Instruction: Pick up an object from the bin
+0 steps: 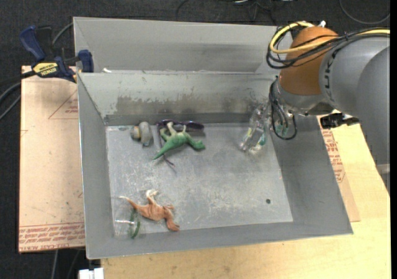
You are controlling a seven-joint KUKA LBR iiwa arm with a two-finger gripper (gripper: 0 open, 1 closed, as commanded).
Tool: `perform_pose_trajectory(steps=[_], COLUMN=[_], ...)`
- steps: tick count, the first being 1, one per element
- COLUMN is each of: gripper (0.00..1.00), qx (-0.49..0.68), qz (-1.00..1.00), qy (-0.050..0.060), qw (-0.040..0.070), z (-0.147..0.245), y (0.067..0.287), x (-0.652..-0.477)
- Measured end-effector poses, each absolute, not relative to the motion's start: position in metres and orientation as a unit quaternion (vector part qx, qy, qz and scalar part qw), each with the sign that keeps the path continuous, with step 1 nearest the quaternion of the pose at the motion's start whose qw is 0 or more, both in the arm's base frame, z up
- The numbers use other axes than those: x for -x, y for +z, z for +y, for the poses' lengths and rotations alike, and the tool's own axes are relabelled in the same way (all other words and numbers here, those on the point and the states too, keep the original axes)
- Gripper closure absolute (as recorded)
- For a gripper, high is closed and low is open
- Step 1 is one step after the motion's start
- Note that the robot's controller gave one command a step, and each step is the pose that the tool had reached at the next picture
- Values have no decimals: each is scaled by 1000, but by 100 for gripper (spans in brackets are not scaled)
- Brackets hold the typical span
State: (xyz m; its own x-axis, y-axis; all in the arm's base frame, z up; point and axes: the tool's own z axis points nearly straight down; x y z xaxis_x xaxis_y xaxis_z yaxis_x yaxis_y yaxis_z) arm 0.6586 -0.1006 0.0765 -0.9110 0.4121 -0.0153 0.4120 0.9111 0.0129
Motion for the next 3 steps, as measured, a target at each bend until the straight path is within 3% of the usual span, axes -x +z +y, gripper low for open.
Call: perform_pose_trajectory(steps=[1, 2, 3], gripper=[100, 100, 100], qx=[-210, -210, -209], qz=[978, 978, 978], qy=[5, 5, 5], qw=[13, 11, 15], z=[-101, -100, -100], y=[126, 160, 165], x=[-661, -660, -662])
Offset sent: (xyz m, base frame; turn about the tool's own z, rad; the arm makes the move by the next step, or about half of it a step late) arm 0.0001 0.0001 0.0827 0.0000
